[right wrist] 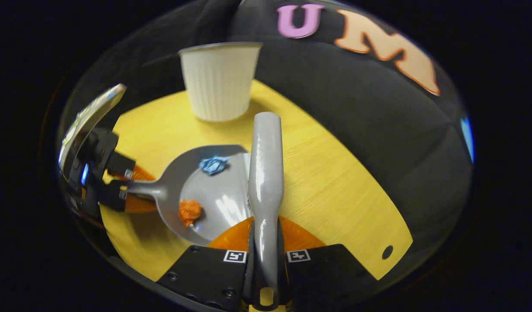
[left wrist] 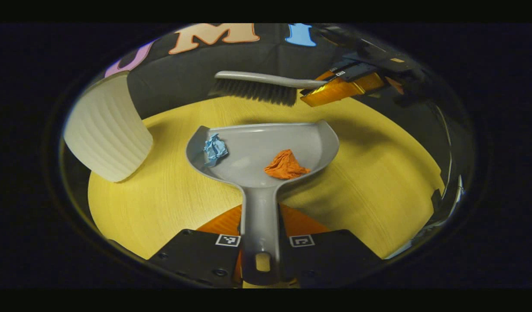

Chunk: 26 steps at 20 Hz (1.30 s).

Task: Pick up the small broom and dustpan from the desktop, sweep the trash into the dustpan with the broom, and then empty the trash into the garbage bin.

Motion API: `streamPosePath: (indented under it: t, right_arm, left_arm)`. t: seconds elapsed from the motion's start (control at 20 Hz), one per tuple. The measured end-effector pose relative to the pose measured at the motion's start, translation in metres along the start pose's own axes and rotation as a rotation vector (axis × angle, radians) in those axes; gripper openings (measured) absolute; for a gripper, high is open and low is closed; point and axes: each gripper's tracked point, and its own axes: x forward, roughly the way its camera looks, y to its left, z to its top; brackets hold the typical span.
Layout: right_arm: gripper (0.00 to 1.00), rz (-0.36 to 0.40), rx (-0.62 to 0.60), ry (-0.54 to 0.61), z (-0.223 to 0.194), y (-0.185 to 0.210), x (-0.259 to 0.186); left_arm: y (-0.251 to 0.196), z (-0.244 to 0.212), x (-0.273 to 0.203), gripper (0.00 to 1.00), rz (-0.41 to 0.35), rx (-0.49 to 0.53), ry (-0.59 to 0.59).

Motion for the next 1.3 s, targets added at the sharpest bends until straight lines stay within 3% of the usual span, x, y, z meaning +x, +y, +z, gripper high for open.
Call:
streamPosePath:
  t: [0.15, 0.35, 0.5, 0.7, 1.0, 1.2, 1.3]
  right_arm:
    - [0.18, -0.117, 0.189, -0.082, -0.010, -0.049, -0.043]
    - [0.18, -0.138, 0.367, -0.094, -0.051, -0.071, -0.082]
    - [0.18, -0.118, 0.423, -0.061, -0.078, -0.031, -0.065]
    - [0.18, -0.054, 0.507, -0.046, -0.115, 0.028, -0.075]
    - [0.18, -0.005, 0.581, -0.044, -0.140, 0.076, -0.086]
    - [0.18, 0.006, 0.595, -0.049, -0.138, 0.079, -0.086]
    - [0.18, 0.006, 0.587, -0.050, -0.137, 0.077, -0.086]
  left_arm:
    - [-0.003, 0.008, -0.009, 0.26, 0.037, 0.042, -0.094]
    - [-0.001, 0.007, 0.003, 0.25, 0.045, 0.025, -0.151]
    - [0.005, 0.009, 0.005, 0.26, 0.094, 0.029, -0.207]
    - [0.015, 0.021, 0.003, 0.26, 0.192, 0.044, -0.284]
    - [0.040, 0.017, 0.028, 0.26, 0.414, 0.078, -0.270]
    - [0.044, 0.007, 0.043, 0.27, 0.666, 0.320, -0.113]
    - [0.033, 0.006, 0.051, 0.27, 0.744, 0.429, -0.010]
